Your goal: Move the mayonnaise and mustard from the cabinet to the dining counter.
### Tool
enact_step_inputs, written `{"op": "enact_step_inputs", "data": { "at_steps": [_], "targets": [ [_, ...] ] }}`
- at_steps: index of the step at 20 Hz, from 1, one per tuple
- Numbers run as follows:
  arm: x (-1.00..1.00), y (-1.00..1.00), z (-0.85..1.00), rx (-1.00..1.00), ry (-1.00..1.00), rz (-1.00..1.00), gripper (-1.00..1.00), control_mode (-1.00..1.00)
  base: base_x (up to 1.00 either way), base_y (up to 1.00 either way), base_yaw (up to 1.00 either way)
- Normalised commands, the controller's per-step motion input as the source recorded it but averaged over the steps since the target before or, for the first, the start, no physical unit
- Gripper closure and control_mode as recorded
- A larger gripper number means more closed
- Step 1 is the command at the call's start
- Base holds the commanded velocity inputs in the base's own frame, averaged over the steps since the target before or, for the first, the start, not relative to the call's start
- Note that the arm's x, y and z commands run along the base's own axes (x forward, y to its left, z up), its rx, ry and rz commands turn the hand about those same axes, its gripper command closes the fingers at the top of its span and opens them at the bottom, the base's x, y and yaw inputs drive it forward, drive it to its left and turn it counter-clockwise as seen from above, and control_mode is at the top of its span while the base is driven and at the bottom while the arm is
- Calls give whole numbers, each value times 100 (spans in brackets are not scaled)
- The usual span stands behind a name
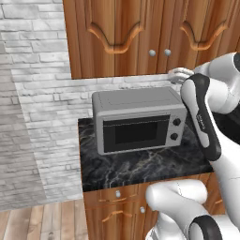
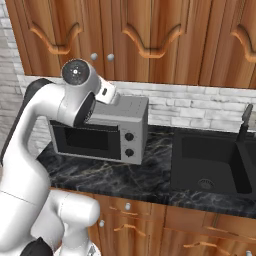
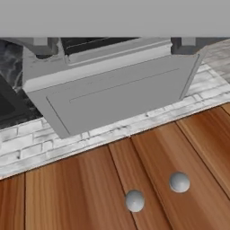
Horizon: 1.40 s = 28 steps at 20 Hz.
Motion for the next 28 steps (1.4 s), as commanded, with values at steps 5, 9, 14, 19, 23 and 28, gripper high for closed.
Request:
{"op": "enact_step_inputs", "data": {
  "at_steps": [5,9,14,19,23,28],
  "targets": [
    [33,-9,44,10,-1,-9,-100,-100,0,0,0],
    [34,0,30,11,-5,-3,-100,-100,0,0,0],
    [21,0,17,6,-12,0,-100,-100,0,0,0],
    [25,0,11,2,-6,0,-100,-100,0,0,0],
    [37,0,1,1,0,0,-100,-100,0,0,0],
    [46,-6,4,4,0,0,-100,-100,0,0,0]
  ]
}}
